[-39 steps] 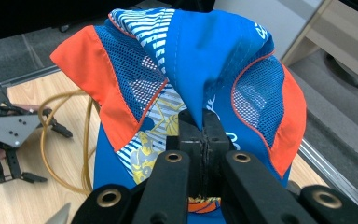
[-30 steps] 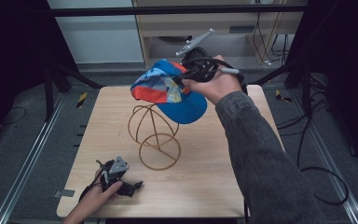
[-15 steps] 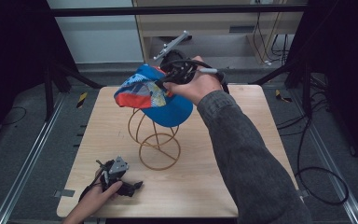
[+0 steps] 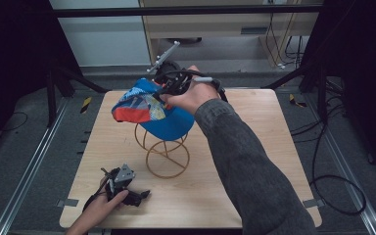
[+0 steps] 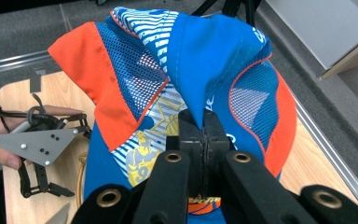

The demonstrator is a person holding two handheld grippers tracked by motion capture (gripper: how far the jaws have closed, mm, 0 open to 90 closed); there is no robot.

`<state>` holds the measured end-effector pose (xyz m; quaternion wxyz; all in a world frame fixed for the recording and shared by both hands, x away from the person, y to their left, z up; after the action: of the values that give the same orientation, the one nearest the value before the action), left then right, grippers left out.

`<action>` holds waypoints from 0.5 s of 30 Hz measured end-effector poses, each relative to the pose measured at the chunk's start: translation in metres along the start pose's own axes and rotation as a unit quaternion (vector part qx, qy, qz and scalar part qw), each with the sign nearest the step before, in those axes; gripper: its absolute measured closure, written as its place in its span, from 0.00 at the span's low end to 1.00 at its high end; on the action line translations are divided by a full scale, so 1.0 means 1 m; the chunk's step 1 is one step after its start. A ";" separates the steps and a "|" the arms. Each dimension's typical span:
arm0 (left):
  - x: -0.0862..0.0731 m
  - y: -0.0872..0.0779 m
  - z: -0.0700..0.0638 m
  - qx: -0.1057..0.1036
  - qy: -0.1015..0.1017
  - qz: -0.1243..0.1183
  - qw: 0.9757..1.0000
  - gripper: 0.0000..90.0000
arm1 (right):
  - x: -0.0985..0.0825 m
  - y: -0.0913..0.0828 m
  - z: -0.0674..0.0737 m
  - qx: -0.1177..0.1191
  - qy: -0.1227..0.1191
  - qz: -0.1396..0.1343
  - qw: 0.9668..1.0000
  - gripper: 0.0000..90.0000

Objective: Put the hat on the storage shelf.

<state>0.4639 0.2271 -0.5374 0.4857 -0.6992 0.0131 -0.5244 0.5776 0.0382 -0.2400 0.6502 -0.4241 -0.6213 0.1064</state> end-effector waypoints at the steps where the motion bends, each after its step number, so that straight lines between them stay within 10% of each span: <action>1: 0.000 0.000 0.000 0.000 0.000 0.000 1.000 0.00 | 0.000 0.002 0.001 0.000 -0.001 0.002 1.000 1.00; 15: 0.000 0.000 0.000 0.000 0.000 0.000 1.000 0.00 | -0.001 0.012 0.004 0.016 -0.007 0.018 1.000 1.00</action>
<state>0.4638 0.2271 -0.5374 0.4855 -0.6994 0.0131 -0.5244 0.5786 0.0471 -0.2493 0.6505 -0.4239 -0.6165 0.1308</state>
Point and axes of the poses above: each handheld gripper's, and its own axes: y roughly forward along the jaws, x roughly out of its top, z roughly to its left, the point moved 4 cm from there along y, roughly forward along the jaws, and after that the axes turned 1 degree about -z, right-handed, at the moved point
